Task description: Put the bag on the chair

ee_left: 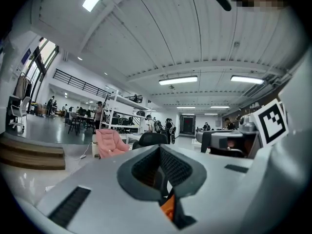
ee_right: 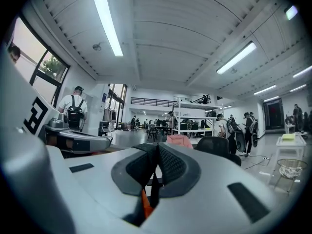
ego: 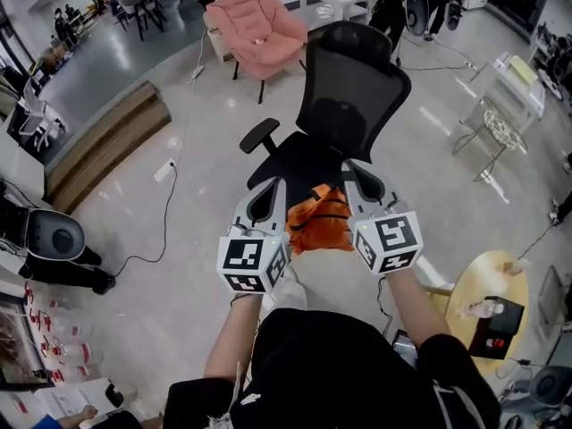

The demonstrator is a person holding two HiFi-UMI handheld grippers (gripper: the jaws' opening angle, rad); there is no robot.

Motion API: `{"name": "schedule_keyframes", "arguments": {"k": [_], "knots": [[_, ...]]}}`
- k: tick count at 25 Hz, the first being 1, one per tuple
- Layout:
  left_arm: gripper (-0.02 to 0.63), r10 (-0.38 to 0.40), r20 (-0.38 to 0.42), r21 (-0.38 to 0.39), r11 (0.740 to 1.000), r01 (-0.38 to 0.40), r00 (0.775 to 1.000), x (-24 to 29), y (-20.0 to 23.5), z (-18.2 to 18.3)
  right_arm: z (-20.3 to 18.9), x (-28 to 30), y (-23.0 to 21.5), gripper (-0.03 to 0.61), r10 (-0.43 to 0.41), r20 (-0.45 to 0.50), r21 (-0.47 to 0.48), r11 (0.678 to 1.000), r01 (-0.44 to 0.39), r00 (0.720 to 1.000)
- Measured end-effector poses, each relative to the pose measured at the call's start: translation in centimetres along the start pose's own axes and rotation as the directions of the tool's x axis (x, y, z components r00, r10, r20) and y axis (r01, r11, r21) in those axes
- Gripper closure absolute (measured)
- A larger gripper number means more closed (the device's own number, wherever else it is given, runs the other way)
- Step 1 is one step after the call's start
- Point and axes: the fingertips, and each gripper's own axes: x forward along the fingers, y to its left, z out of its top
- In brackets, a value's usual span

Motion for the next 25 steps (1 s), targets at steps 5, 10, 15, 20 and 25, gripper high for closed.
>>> {"name": "schedule_keyframes", "arguments": {"k": [5, 10, 15, 20, 25], "knots": [[0.603, -0.019, -0.007, -0.017, 1.0, 0.019, 1.0, 3.5, 4.1, 0.7, 0.2, 5.2, -0.8, 0.578, -0.024, -0.02, -0.003, 1.0, 0.024, 1.0], [0.603, -0.032, -0.007, -0.033, 0.999, 0.032, 0.999, 6.9, 8.8, 1.8, 0.7, 10.7, -1.3, 0.578, -0.045, -0.037, -0.01, 0.999, 0.045, 0.998], [0.603, -0.052, -0.014, -0.042, 0.998, 0.052, 0.999, 10.4, 13.3, 2.2, 0.3, 16.2, -1.7, 0.578, -0.064, -0.055, -0.013, 0.998, 0.064, 0.996], [0.603, -0.081, -0.03, -0.048, 0.996, 0.079, 0.996, 13.2, 15.6, 1.9, -0.1, 19.8, -2.6, 0.578, -0.09, -0.072, -0.009, 0.996, 0.089, 0.993], [0.603, -0.109, -0.066, -0.059, 0.993, 0.105, 0.992, 16.2, 16.5, 0.4, -1.8, 22.8, -4.2, 0.578, -0.109, -0.105, 0.007, 0.994, 0.111, 0.988]]}}
